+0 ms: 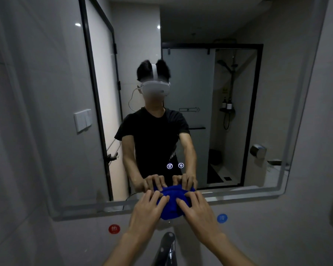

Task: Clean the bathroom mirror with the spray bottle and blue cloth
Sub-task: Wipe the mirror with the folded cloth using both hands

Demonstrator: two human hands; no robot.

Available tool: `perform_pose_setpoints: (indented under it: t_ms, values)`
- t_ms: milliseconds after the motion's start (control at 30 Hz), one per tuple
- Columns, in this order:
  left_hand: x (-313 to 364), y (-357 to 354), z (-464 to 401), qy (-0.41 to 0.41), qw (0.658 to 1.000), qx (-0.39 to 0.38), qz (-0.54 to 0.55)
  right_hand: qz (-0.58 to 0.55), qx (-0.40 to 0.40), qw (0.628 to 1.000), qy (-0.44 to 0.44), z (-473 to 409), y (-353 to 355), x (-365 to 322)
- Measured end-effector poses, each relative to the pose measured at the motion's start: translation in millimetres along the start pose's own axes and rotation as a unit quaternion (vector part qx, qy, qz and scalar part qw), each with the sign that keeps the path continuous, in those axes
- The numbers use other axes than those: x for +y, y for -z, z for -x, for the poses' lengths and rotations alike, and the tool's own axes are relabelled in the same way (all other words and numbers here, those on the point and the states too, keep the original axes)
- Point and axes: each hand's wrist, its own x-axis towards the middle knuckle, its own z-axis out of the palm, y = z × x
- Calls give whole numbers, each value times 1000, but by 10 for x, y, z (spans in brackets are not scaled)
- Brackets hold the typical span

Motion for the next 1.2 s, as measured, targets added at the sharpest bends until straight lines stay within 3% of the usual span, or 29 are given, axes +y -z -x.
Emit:
perform_pose_setpoints:
  t_ms: [267, 600, 867, 1200]
  values:
    - [-252, 714, -458, 9, 996, 83, 6, 19, 124, 992, 19, -636, 687, 86]
    - [-544, 1814, -1513, -25, 974, 205, -91, 55, 148, 987, 20, -1881, 1865, 451]
    - [-798, 2831, -2416, -21, 942, 299, -148, 81, 218, 972, 24, -2848, 2808, 667]
    - [-1035, 3692, -3232, -15, 910, 363, -199, 113, 272, 955, 18, -3798, 3602, 803]
